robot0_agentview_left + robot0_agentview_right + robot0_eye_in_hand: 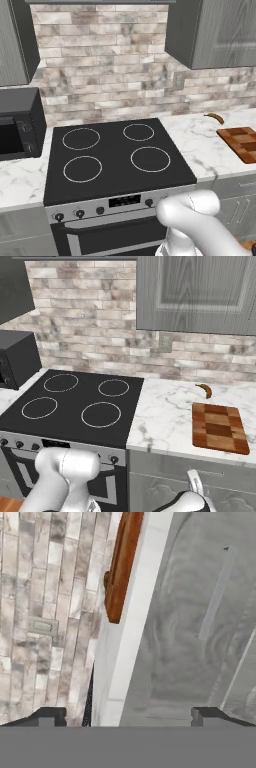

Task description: Open the drawer on the right and place the cutting tools on the cutting board.

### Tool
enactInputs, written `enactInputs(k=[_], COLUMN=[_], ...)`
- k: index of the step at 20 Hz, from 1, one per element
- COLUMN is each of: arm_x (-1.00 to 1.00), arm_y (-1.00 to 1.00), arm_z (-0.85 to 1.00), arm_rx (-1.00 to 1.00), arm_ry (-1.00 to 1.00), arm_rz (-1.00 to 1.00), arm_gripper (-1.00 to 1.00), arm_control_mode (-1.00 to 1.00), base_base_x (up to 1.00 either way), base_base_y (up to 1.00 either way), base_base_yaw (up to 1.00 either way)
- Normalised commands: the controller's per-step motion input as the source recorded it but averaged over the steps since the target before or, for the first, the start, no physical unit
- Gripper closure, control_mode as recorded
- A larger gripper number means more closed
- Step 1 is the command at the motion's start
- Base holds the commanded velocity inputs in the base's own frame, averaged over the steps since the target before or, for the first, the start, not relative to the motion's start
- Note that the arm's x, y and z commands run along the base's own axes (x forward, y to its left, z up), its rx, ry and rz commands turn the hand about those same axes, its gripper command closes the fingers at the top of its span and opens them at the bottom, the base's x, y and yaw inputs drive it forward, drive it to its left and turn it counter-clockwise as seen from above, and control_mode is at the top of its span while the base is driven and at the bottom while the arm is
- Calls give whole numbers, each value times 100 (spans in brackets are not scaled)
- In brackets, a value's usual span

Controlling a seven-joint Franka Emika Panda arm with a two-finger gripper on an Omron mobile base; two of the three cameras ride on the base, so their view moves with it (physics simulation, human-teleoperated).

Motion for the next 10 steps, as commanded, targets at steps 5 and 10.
enactInputs(k=[5, 10], arm_x=[33, 27], arm_y=[-28, -27], arm_z=[-37, -43], arm_rx=[-1, -6], arm_ry=[-5, -6], arm_rz=[0, 0], arm_gripper=[-100, -100], arm_control_mode=[-100, -100], base_base_x=[0, 0], base_base_y=[0, 0], base_base_yaw=[0, 0])
